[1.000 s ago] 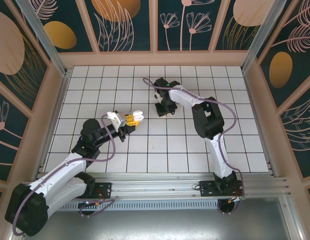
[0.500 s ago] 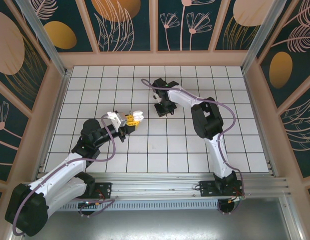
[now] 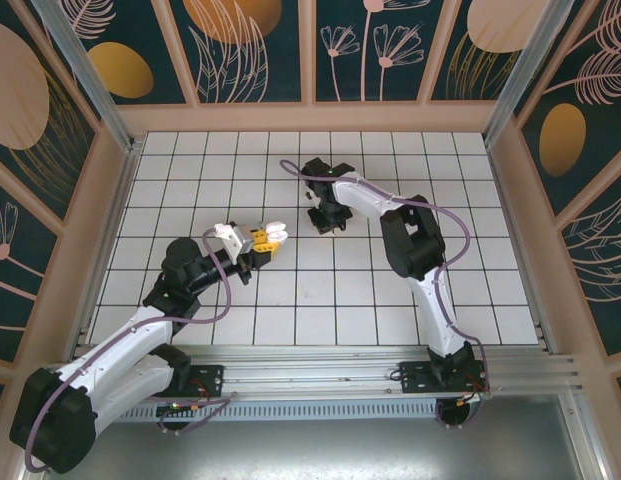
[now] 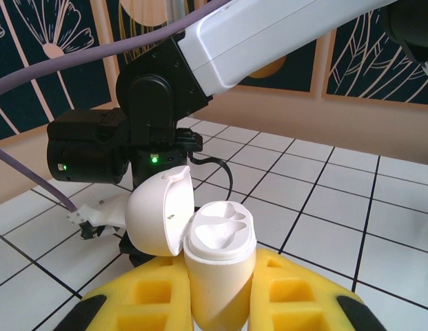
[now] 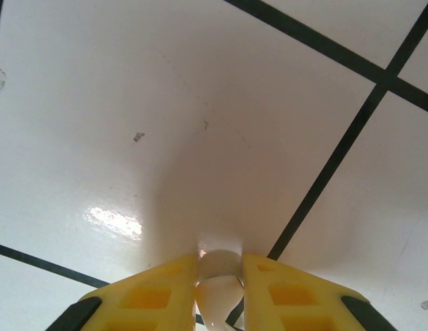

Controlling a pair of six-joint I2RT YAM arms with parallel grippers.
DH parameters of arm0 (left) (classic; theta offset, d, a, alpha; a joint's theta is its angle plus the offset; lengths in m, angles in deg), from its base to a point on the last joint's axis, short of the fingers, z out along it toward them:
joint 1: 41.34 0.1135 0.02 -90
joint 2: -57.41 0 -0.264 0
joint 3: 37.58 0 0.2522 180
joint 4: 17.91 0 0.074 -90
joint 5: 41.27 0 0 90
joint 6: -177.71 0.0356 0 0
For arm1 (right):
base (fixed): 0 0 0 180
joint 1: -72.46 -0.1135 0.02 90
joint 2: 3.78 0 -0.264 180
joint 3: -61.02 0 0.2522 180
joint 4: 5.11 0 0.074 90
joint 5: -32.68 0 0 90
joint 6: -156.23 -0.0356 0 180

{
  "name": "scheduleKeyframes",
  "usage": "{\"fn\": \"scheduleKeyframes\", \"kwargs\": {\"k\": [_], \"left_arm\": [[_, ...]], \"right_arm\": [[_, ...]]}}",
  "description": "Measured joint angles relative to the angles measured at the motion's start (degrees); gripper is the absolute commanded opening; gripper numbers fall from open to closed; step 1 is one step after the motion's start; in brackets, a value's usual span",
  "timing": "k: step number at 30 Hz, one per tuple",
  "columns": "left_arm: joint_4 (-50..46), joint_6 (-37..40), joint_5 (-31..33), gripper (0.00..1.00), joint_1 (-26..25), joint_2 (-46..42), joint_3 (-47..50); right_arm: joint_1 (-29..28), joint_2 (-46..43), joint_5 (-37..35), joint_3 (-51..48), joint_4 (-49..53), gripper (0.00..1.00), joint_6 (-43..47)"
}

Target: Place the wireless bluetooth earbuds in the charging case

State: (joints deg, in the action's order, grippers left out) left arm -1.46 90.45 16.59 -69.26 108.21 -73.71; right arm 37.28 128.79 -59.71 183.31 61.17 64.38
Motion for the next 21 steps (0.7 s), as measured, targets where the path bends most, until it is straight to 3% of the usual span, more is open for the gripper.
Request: {"fn": "scheduleKeyframes", "kwargs": {"k": [14, 21], "left_arm": [[-0.1, -0.8, 0.8, 0.0, 0.0, -0.7, 0.0], [0.8, -1.8, 1.2, 0.0, 0.0, -0.2, 0.0]], "right_arm": [[1.2, -0.4, -4.2, 0.4, 1.7, 0.16, -6.2], [1.9, -6.8, -6.3, -0.2, 1.2, 0.15, -11.8]]}}
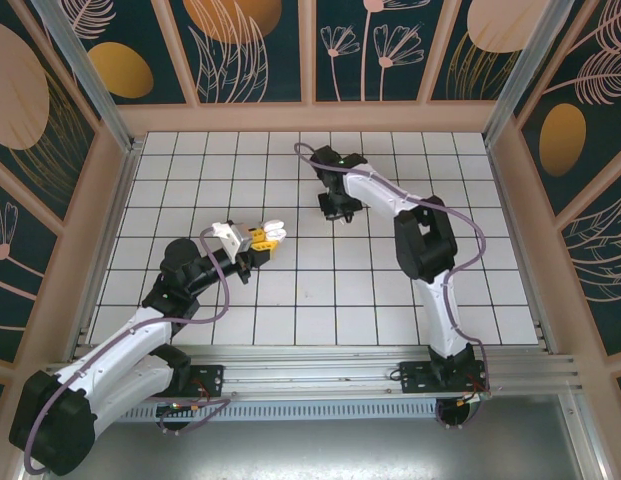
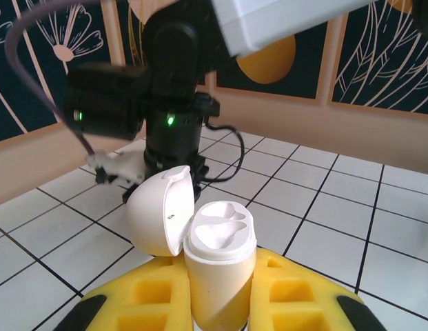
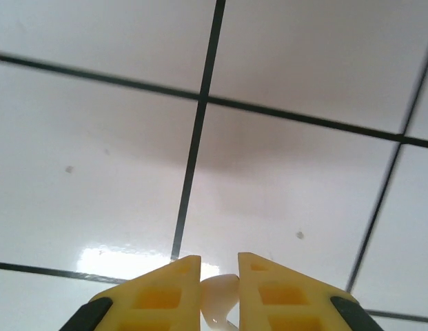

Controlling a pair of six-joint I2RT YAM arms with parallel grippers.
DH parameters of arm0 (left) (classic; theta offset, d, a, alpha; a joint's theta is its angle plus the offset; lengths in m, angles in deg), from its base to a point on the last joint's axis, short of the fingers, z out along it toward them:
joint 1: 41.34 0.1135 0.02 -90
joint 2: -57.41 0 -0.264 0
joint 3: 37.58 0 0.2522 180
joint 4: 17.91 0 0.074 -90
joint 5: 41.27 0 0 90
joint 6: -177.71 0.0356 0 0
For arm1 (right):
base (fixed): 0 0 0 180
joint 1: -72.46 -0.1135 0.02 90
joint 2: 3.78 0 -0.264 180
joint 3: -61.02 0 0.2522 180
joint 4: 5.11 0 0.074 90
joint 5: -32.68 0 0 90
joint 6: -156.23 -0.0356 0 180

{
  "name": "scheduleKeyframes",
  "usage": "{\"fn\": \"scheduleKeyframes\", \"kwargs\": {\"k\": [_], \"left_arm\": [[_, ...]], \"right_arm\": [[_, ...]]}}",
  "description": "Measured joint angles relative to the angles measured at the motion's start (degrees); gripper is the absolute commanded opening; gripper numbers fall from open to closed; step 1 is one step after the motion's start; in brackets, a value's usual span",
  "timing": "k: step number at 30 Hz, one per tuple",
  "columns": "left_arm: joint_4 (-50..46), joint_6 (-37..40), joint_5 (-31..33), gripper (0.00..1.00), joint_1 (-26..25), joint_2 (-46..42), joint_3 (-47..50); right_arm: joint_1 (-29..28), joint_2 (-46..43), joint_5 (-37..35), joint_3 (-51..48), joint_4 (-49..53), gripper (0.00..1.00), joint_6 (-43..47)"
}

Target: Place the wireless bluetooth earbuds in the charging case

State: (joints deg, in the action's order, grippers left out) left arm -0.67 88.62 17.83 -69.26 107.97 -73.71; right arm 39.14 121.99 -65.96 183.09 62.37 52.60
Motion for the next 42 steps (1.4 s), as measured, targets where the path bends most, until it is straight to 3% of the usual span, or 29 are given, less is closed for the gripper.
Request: {"fn": "scheduleKeyframes", "kwargs": {"k": [13, 20, 31, 42], "left_arm": [[10.4, 0.2, 7.3, 0.0, -5.1, 10.6, -1.6], [19.6, 0.1, 11.3, 0.0, -6.8, 18.8, -5.4], [26.3, -1.6, 11.8, 0.0, -6.9, 26.6, -11.1], [27.5, -3.6, 10.5, 0.0, -6.9, 27.9, -12.2]], "right_arm": [[-3.8, -17.9, -2.8, -0.4, -5.1, 0.15, -9.3], [-5.9, -28.7, -3.1, -5.7, -11.6, 0.16, -13.9], [-9.0, -39.0, 0.4, -15.9, -21.9, 0.16, -18.9], [-10.3, -45.7, 3.9, -25.6, -32.8, 0.16, -23.6]]}}
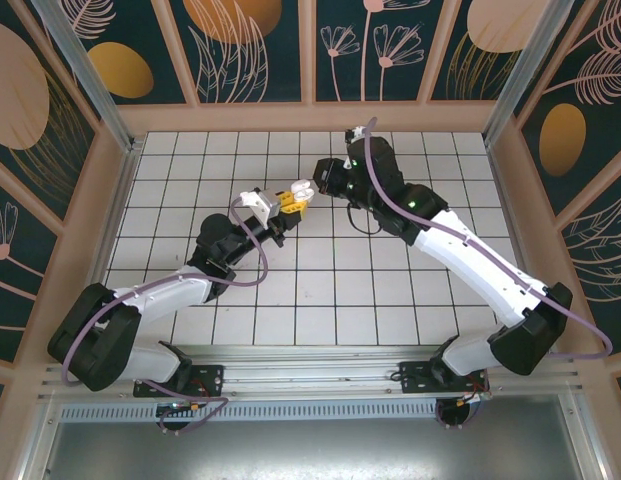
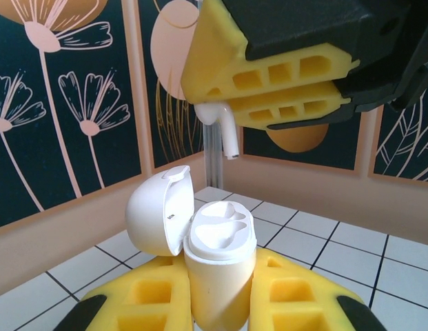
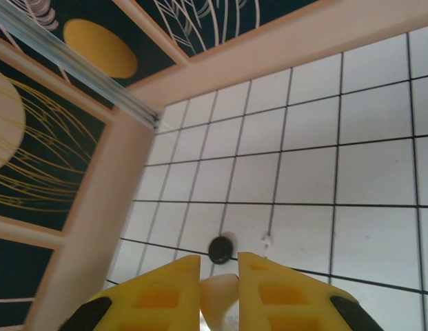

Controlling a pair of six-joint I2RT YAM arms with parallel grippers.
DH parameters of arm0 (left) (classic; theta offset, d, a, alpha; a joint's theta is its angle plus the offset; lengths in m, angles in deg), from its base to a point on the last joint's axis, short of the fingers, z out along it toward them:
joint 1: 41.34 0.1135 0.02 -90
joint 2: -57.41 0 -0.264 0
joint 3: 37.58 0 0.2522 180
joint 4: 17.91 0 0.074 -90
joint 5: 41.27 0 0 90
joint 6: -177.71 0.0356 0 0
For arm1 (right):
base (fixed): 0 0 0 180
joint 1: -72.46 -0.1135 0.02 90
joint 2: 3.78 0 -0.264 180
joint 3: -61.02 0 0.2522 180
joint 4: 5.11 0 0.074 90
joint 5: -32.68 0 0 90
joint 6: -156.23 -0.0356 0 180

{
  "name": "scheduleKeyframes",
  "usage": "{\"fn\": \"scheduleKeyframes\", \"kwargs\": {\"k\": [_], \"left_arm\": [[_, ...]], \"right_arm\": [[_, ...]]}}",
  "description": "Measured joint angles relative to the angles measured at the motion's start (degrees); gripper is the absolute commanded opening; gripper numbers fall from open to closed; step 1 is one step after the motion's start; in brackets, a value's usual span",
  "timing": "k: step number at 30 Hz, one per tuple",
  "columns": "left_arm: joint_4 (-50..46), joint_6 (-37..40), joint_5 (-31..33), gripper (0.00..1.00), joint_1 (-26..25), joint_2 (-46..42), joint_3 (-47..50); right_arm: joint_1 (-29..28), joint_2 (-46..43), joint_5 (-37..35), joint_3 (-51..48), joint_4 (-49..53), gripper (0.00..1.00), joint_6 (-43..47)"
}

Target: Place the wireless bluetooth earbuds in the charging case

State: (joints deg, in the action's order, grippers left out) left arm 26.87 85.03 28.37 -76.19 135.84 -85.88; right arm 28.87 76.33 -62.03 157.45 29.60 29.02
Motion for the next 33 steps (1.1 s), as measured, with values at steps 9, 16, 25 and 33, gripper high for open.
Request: {"fn": "scheduleKeyframes", "kwargs": {"k": [9, 16, 25, 33], "left_arm": [[1.0, -1.6, -0.2, 0.0, 0.0, 0.1, -0.6], [1.3, -2.6, -0.1, 0.0, 0.0, 0.1, -0.7], [1.2, -3.5, 0.3, 0.0, 0.0, 0.1, -1.0], [0.4, -3.7, 0.3, 0.0, 0.0, 0.0, -1.5]], "right_arm": [[-2.0, -0.3, 0.6, -2.9, -4.5, 0.16, -1.1], [-2.6, -0.3, 0.2, -4.1, -6.3, 0.16, -1.1], [-3.6, -0.3, -1.0, -4.1, -6.7, 0.16, -0.9], [-4.8, -0.3, -3.4, -4.7, -7.0, 0.16, -0.6]]}}
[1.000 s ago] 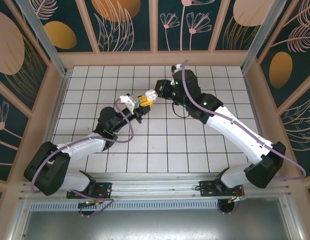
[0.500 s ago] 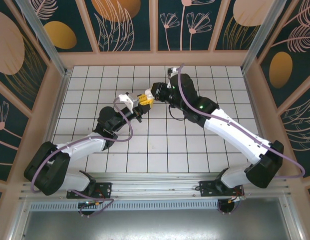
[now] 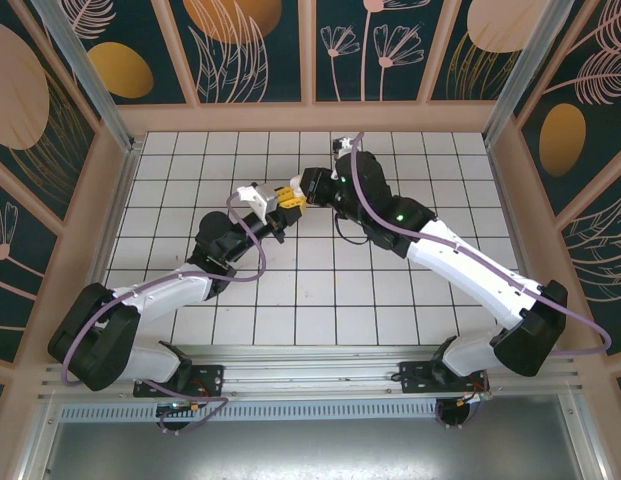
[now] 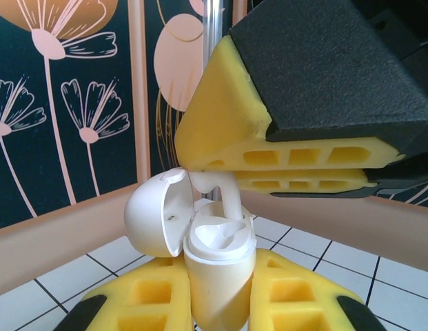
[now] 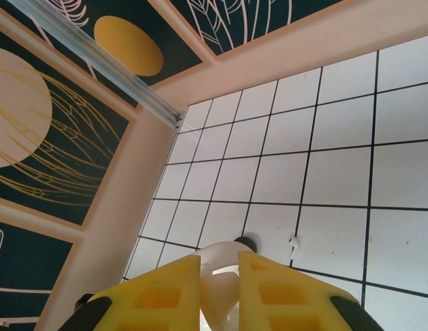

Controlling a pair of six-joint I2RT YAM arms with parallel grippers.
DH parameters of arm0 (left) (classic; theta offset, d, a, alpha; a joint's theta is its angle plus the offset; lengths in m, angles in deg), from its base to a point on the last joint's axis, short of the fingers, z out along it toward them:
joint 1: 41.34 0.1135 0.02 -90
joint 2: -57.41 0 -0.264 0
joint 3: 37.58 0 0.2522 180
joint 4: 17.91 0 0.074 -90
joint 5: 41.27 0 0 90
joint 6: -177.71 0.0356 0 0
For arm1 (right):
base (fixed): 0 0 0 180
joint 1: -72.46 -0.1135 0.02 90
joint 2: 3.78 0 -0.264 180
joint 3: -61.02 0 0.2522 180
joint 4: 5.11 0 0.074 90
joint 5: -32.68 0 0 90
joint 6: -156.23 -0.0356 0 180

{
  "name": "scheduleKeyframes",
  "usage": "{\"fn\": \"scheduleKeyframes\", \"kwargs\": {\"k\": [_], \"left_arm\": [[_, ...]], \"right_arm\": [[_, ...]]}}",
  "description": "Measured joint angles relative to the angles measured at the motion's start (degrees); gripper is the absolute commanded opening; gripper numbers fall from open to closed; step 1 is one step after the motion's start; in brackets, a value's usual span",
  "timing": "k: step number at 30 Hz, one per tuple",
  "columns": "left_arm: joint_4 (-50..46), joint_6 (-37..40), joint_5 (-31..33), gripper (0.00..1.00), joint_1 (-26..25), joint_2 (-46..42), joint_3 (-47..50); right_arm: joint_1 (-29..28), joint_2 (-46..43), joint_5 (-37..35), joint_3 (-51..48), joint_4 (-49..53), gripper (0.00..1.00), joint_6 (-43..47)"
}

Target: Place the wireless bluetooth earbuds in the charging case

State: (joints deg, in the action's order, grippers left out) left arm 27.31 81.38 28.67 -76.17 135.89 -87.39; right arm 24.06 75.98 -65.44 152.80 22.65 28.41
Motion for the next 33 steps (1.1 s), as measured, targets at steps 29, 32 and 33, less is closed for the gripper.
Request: {"fn": "scheduleKeyframes", "kwargs": {"k": [29, 32, 33], "left_arm": [[-3.2, 0.0, -0.3, 0.0, 0.0, -2.0, 0.0], [-3.0, 0.0, -0.3, 0.0, 0.0, -3.2, 0.0], [-3.1, 0.0, -0.3, 0.0, 0.0, -3.6, 0.0]], "right_arm": [[-0.8, -0.9, 1.6, -0.7, 0.5, 0.51, 4.3], [-0.9, -0.9, 1.8, 1.6, 3.0, 0.54, 4.3], [-0.9, -0.9, 1.8, 2.5, 3.7, 0.54, 4.3]]}}
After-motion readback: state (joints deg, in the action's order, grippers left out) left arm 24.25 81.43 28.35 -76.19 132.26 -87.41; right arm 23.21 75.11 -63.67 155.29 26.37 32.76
